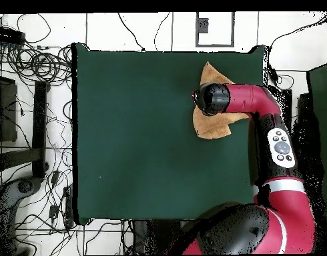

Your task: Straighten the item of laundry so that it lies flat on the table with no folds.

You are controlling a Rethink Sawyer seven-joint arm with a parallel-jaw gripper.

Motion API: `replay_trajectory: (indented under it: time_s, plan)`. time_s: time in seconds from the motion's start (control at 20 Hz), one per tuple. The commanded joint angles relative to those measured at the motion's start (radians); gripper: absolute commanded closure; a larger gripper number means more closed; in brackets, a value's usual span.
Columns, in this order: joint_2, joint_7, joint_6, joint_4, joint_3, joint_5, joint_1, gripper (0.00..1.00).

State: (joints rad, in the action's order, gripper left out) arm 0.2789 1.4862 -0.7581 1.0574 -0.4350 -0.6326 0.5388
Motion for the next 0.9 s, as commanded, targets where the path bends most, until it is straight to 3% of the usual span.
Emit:
replay_trajectory:
  time_s: [0.05,0.9]
  plan:
    - [-0.054,-0.191,-0.083,0.123,-0.063,0.021,-0.015,0.0]
    - [-0.06,-0.236,-0.024,0.125,-0.086,0.004,0.002,0.0]
